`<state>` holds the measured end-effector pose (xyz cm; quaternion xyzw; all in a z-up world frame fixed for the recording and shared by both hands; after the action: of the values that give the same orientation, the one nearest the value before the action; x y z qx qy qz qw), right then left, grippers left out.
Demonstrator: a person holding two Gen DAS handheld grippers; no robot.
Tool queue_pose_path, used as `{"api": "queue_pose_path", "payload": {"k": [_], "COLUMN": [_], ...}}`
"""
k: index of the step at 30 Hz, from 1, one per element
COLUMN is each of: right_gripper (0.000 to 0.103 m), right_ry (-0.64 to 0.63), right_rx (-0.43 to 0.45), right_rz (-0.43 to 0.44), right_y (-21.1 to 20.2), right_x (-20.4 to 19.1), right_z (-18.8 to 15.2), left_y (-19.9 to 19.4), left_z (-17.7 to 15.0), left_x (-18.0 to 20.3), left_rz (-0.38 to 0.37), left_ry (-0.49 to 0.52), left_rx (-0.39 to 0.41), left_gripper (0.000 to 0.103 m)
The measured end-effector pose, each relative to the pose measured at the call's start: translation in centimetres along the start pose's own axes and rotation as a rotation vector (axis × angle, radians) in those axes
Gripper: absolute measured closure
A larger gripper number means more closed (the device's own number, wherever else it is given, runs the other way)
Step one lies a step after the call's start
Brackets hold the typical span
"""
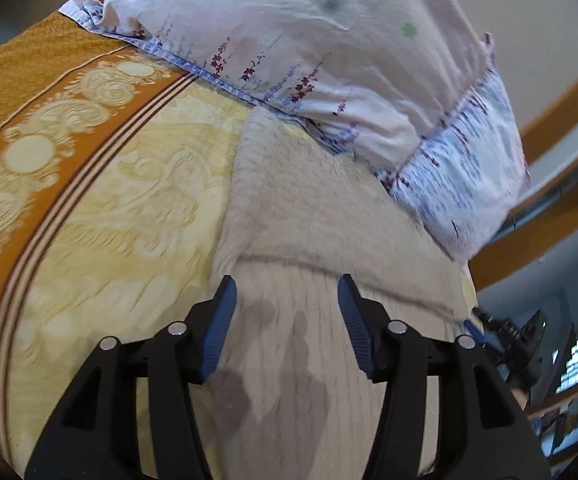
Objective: Fold small clothes
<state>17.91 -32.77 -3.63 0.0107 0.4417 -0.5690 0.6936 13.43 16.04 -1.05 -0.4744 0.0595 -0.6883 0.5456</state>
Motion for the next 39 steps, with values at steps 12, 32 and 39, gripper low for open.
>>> {"api": "queue_pose_path", "payload": {"k": [12, 32, 39], "right_gripper": [0.055, 0.056, 0.056], "right_ry": [0.021, 0.057, 0.043], "right_rx": [-0.062, -0.24, -0.33], "right_rz": [-0.018, 0.316, 0.251], "right_y": [-7.5, -12.0, -11.4], "right_x": [7.7, 8.6, 10.5], "right_z": [-3.4, -11.4, -13.8], "left_y": [-5.5, -8.0, -8.0], "left_z": [-6.3, -14.6, -17.3], "left_x": [-1.6, -0.4, -0.7], "left_rz": [-0.083, -0.357, -0.396], "left_ry": [0.026, 0.052, 0.059], "left_rx": [-0.033, -0.155, -0.217], "left_gripper": [0.049, 0.058, 0.058]}}
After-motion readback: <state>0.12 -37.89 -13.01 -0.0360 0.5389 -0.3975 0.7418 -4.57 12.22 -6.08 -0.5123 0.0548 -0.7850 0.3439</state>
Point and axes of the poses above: each gripper's, at about its wrist camera, not at the fingertips, and y roughly the way its jaws point, x to its right, z to its top, the point moved 4 cm from there along y, roughly the way its jaws point, and after that the axes turned 5 degrees about x, right-handed, at the moved point
